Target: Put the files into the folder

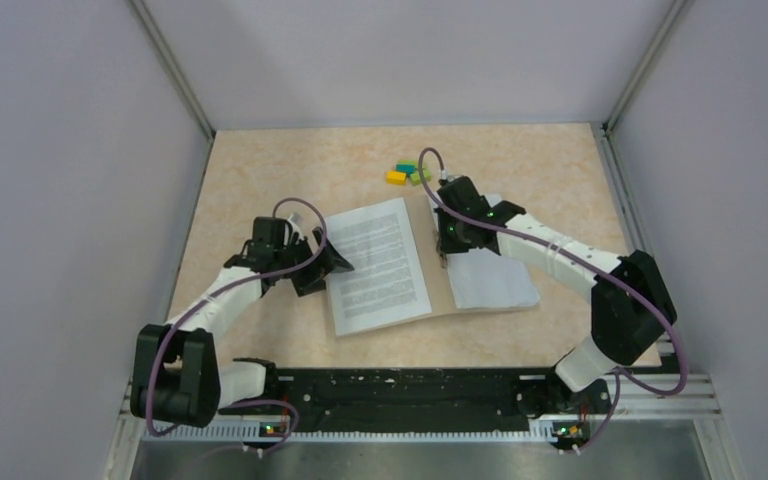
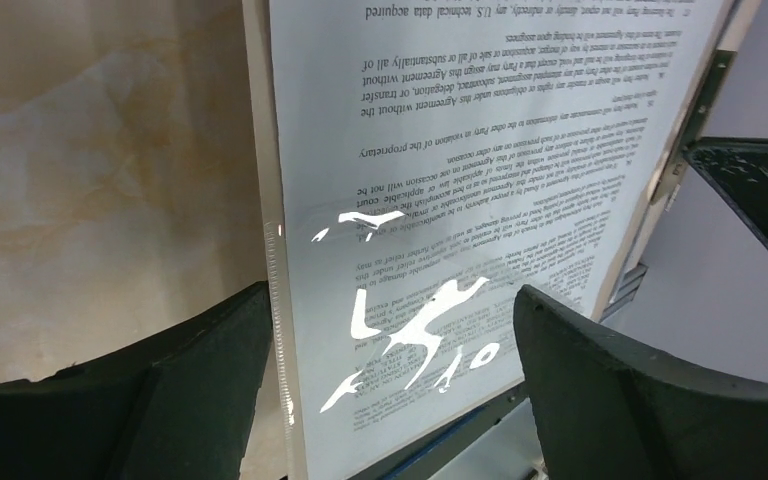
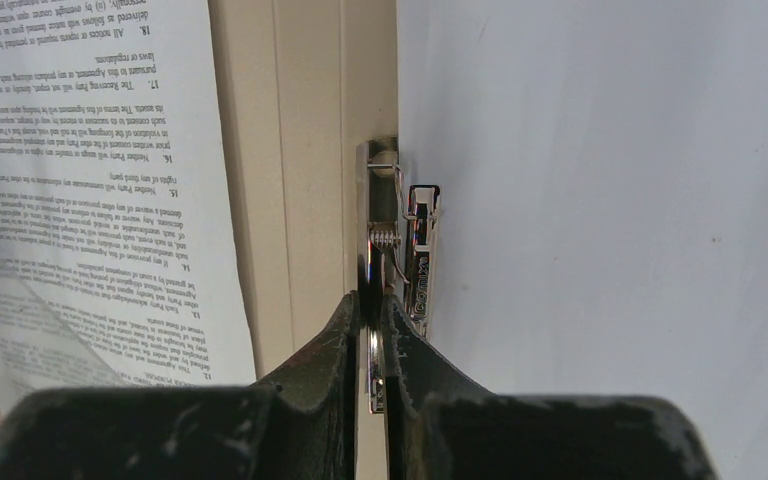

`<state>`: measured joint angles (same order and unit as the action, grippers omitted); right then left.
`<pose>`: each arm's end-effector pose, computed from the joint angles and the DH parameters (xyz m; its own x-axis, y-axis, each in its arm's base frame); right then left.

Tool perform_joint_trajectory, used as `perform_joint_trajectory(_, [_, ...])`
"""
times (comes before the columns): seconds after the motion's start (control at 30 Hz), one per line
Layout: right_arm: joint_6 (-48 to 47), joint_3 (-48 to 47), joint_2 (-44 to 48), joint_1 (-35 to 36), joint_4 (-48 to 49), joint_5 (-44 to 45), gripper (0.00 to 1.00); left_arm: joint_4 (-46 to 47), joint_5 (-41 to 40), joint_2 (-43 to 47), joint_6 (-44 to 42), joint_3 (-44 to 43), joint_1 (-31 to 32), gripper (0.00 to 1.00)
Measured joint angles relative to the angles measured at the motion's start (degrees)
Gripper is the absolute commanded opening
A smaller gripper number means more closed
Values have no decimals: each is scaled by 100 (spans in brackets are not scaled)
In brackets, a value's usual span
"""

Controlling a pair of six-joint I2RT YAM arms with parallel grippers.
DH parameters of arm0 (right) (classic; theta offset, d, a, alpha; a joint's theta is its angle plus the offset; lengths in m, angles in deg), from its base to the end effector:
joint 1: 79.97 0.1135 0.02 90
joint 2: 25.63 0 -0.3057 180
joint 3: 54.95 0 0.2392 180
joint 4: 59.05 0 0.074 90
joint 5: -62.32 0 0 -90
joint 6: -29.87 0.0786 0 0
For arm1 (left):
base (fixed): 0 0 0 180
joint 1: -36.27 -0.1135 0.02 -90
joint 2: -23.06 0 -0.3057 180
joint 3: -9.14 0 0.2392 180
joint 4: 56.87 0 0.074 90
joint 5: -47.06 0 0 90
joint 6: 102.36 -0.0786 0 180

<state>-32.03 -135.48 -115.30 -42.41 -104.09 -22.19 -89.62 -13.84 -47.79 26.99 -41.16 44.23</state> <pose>0.2769 0.2034 0.2578 -0.8319 -0.0483 -0.5528 -0.1934 0.9590 0.2072 0.2215 -0.0696 0.2039 -0.8733 -0.4373 -0.2149 -0.1873 0.7084 -0.6805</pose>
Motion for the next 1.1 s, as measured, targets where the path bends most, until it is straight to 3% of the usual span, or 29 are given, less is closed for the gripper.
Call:
perform_joint_trajectory(0.4, [28,46,-4,-61,55,24,0,260,702,885,479,-92,-22,93])
perform_joint_trajectory(0.93, [780,485,-876,374,966,63,0,457,1099,918,702,-400,-15,99])
perform_joint_trajectory(1.1, [1104,483,-1154,570,1353,15,13,468,1209,828,699,-625,90,99])
